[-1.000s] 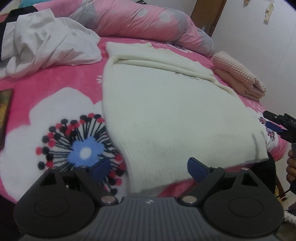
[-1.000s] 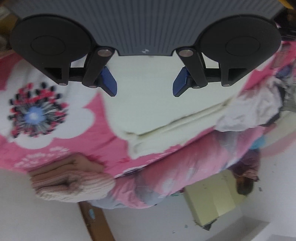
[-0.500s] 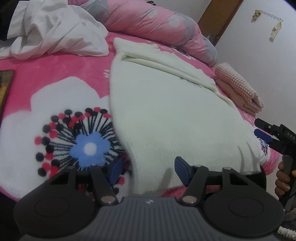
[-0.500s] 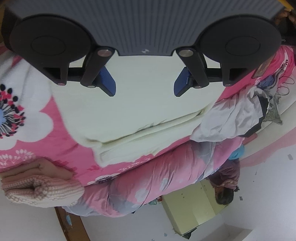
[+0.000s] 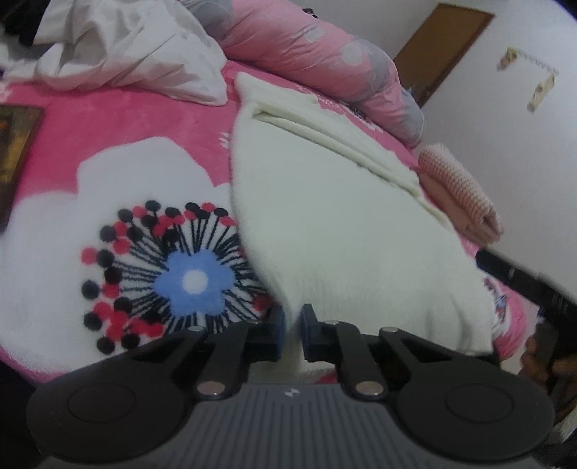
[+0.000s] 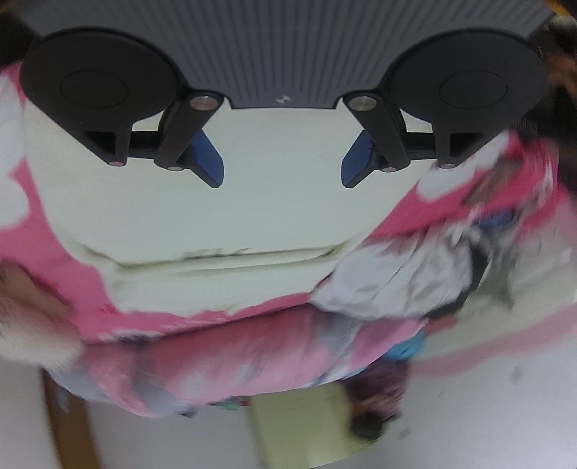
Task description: Fold clothes
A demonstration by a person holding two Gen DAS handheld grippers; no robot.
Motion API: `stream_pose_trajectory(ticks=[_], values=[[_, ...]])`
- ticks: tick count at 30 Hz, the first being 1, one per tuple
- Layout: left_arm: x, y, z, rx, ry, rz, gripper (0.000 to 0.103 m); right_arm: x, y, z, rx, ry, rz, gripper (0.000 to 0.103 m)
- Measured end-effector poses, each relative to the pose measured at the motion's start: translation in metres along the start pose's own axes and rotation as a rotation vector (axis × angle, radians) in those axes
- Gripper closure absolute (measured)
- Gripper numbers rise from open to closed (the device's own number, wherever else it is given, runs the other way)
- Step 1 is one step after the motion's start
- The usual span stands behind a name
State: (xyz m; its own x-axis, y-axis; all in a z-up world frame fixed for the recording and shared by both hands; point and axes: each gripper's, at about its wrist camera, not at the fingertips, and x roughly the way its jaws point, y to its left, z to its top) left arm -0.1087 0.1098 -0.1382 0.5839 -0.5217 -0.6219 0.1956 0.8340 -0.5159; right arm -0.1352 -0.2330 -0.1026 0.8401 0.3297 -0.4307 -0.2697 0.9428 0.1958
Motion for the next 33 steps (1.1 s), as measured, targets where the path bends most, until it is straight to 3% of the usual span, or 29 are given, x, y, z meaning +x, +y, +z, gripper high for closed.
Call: stream_pose_trajectory(ticks=[8,13,16,18,19,21,23,26,28,33], values=[[-0.014,0.010,0.011,-0.131,-0.029,-0.113,0.094,0.002,0.094,-0.017,-0.490,0.038,0.146,0.019],[-0.016,0.011,0.018,-0.173,-0.027,-0.157,0.094,0.013,0.146,-0.037,-0.776,0.038,0.142,0.020],[-0.017,0.010,0.022,-0.177,-0.025,-0.165,0.094,0.024,0.166,-0.050,-0.893,0.040,0.125,0.023],[-0.017,0.009,0.023,-0.176,-0.023,-0.169,0.094,0.031,0.175,-0.056,-0.928,0.045,0.093,0.042],[-0.017,0.009,0.024,-0.175,-0.023,-0.171,0.094,0.035,0.177,-0.058,-0.937,0.051,0.073,0.048],[-0.016,0.009,0.024,-0.173,-0.025,-0.183,0.094,0.043,0.176,-0.058,-0.922,0.066,0.026,0.075],[-0.015,0.010,0.025,-0.172,-0.026,-0.199,0.092,0.047,0.171,-0.053,-0.869,0.079,0.003,0.094],[-0.017,0.018,0.027,-0.207,-0.040,-0.225,0.070,0.044,0.156,-0.038,-0.731,0.082,0.037,0.097],[-0.018,0.025,0.029,-0.247,-0.050,-0.243,0.039,0.043,0.140,-0.026,-0.584,0.105,0.095,0.097],[-0.017,0.039,0.037,-0.315,-0.053,-0.292,0.028,0.041,0.108,-0.008,-0.320,0.116,0.174,0.098]])
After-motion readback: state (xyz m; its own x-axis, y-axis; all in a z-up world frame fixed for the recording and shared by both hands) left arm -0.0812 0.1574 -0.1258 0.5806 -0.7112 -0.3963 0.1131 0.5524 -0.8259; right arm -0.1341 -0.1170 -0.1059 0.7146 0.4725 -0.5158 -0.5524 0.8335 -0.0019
